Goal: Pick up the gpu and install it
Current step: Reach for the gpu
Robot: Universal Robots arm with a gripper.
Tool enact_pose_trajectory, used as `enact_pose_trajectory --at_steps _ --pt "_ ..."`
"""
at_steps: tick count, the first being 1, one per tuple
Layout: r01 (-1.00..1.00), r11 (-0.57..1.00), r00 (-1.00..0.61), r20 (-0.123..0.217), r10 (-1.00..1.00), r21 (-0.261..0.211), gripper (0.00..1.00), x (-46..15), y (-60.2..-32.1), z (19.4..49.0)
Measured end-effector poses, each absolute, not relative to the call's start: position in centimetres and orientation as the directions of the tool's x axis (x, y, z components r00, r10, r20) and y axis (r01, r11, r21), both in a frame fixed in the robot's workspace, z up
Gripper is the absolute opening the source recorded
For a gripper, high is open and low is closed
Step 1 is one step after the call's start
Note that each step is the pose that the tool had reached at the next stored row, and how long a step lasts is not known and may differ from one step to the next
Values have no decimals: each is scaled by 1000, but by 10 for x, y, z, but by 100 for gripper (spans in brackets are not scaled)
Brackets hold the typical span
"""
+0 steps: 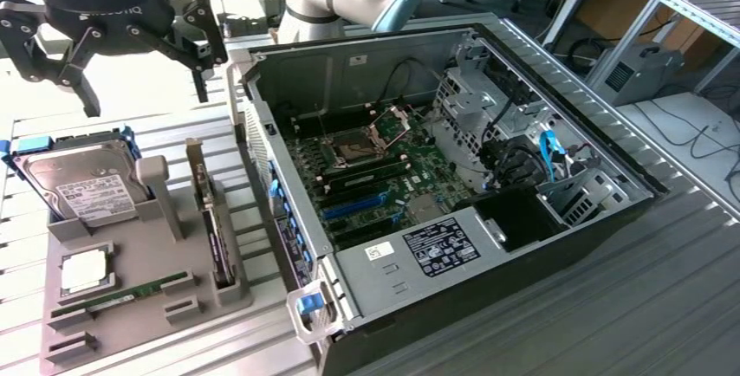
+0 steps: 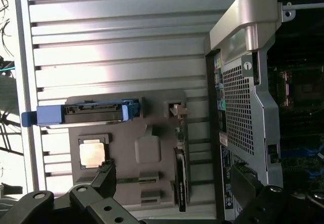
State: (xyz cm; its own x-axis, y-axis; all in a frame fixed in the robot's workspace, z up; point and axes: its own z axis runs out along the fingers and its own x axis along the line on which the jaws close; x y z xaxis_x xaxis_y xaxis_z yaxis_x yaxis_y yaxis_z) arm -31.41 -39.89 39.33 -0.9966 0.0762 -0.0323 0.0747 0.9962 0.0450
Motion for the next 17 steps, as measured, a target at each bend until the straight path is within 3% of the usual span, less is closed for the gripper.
enact_pose_trajectory --at_steps 10,11,13,15,17 --pt "75 996 -997 -32 76 45 99 -314 -399 393" --pt "75 996 -997 -32 76 45 97 -314 -399 393" --pt "75 996 -997 -32 76 45 84 -314 -399 393" --pt "75 996 -997 -32 76 45 84 -314 -399 393" --pt "75 996 -997 -32 76 45 73 -314 -399 393"
